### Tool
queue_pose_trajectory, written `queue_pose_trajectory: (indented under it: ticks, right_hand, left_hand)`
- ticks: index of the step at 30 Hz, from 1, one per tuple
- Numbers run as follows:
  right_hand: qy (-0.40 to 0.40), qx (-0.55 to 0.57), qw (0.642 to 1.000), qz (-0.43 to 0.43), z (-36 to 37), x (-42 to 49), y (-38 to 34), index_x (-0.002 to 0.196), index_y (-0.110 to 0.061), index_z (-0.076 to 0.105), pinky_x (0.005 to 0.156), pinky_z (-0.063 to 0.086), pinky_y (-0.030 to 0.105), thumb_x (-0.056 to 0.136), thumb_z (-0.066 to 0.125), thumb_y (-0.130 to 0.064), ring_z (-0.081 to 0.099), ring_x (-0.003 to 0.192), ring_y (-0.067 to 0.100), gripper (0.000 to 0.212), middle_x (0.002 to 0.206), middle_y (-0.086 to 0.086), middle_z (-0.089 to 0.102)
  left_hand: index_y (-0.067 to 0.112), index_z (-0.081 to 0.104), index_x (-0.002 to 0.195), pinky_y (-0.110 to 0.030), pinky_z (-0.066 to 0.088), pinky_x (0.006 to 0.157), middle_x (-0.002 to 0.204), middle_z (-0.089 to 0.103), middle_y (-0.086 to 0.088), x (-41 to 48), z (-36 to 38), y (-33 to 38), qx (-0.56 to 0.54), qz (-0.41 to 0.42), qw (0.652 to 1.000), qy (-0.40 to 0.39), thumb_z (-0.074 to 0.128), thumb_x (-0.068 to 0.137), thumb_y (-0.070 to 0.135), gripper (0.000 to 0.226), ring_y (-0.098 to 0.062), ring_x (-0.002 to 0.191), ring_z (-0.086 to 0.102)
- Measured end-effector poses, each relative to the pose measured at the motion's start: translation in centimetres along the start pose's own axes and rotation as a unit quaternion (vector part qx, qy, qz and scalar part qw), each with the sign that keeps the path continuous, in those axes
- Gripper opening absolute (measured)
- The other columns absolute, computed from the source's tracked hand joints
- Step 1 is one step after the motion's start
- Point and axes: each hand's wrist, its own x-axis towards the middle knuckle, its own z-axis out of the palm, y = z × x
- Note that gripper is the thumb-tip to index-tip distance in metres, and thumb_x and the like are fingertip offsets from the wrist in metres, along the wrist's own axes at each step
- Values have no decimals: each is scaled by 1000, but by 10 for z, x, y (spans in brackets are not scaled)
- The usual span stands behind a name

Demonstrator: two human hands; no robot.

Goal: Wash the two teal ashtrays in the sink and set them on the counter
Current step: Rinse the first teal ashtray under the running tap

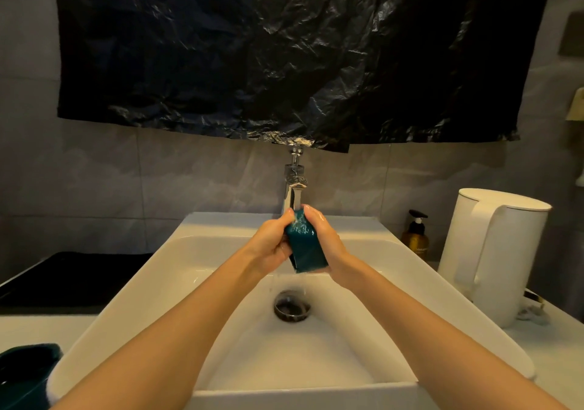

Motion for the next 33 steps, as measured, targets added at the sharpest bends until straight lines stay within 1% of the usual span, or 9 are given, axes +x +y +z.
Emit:
queue_pose_trajectory:
  ticks: [3,7,10,15,17,20,23,26,33]
  right_hand:
    - [-20,69,991,111,-4,-3,-5,103,-24,58,90,52,48,78,53,-72,62,95,27,55,103,10,64]
    - [-55,157,976,142,-10,0,-6,110,-17,59,92,51,48,77,63,-62,59,103,29,56,112,13,62]
    - [-22,118,988,92,-5,7,-2,110,-22,60,84,54,46,83,57,-59,62,99,27,46,109,12,64]
    - [24,56,997,-56,1,2,-3,118,-36,54,72,58,36,94,46,-51,62,92,19,29,109,5,62]
    - [28,24,994,-107,0,-1,-2,128,-40,48,67,55,28,97,45,-46,60,93,15,31,113,1,59]
    - [21,-45,983,-174,0,1,6,141,-36,38,74,50,18,97,49,-40,54,110,16,45,129,-1,50]
    - [8,-40,985,-168,2,1,5,142,-35,37,77,47,19,97,47,-41,53,110,14,46,128,-2,51]
    - [6,-3,992,-130,2,-2,1,137,-35,44,69,49,19,98,45,-42,58,94,10,39,116,-1,58]
    - [8,-40,985,-169,1,1,7,143,-33,38,69,47,14,98,48,-36,57,96,7,46,124,2,55]
  left_hand:
    - [7,56,111,-29,52,71,106,62,-13,0,2,-5,94,5,996,-8,43,99,25,25,-20,95,60]
    - [11,58,107,-27,55,71,103,66,-9,-1,-2,-9,162,14,986,-25,50,96,25,20,-20,95,63]
    - [11,61,105,-26,55,70,104,66,-10,-3,-1,-7,138,32,990,1,57,93,18,15,-20,94,63]
    - [3,58,119,-33,55,82,115,65,-15,0,3,-1,75,26,996,42,57,92,23,33,-26,107,61]
    - [2,55,123,-35,54,83,117,63,-16,2,4,-1,60,21,996,58,53,94,25,37,-27,109,60]
    - [4,53,125,-40,54,83,119,61,-17,1,1,-1,12,0,996,84,52,95,31,40,-29,108,59]
    - [7,57,120,-36,56,80,111,64,-14,0,-2,1,6,-7,997,75,60,89,33,40,-26,101,61]
    - [7,57,117,-34,54,76,100,64,-12,-2,-1,3,-23,-24,998,53,57,93,24,30,-22,90,61]
    - [9,59,116,-33,55,73,106,65,-13,-2,-6,5,-46,-59,996,50,62,89,27,33,-24,96,62]
